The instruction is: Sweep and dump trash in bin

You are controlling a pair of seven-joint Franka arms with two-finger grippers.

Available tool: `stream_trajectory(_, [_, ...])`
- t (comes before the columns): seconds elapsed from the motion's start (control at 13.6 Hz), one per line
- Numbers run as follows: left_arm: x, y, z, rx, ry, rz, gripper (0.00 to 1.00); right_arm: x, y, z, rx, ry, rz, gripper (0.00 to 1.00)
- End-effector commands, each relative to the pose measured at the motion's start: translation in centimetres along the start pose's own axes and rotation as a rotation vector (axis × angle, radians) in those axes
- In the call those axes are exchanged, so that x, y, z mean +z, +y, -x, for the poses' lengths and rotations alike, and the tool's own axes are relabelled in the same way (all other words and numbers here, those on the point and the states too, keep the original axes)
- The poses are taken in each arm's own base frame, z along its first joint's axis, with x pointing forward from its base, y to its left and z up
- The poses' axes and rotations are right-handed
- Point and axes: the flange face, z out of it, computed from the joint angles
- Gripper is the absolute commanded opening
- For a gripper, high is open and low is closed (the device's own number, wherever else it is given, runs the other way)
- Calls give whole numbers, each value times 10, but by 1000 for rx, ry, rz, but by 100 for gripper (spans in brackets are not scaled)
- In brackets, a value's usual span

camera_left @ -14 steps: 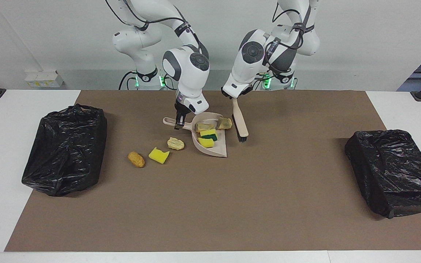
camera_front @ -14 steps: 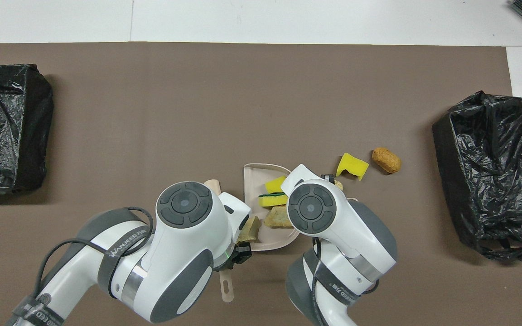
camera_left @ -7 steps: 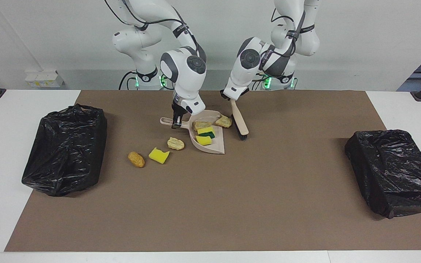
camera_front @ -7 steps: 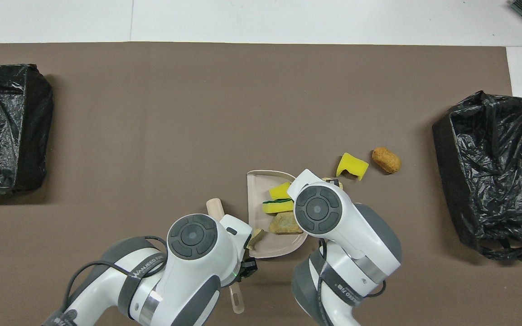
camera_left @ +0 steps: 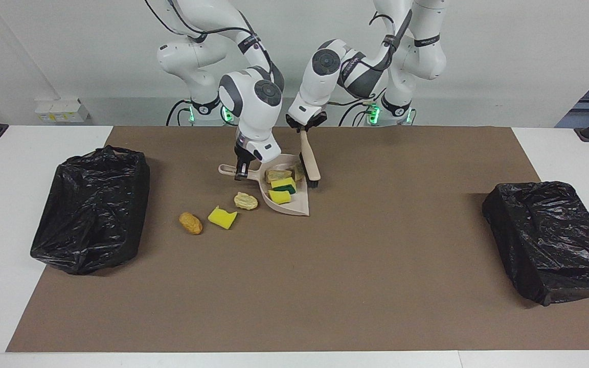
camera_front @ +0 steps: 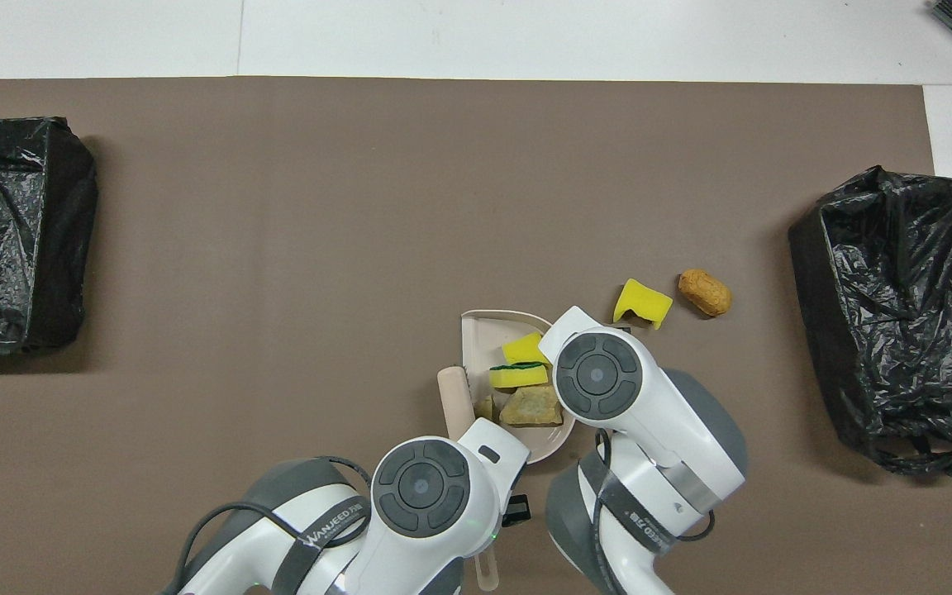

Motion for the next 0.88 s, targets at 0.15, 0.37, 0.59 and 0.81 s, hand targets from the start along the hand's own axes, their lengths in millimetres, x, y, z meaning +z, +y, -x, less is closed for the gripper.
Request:
stream_trajectory(0.15, [-35, 3, 20, 16, -48, -16, 0, -3, -4, 6, -11, 33, 10, 0])
stream_trajectory(0.37, [-39, -16, 33, 2, -110, -98, 0, 10, -2, 10, 0, 118, 99, 0])
stream_trajectory(0.59, [-32, -51, 26, 3, -43, -213, 0, 3, 1, 17, 28, 161, 118, 0])
stream_trajectory(0.81, [-14, -76, 46, 14, -15, -239, 0, -18, -1, 27, 39, 224, 115, 0])
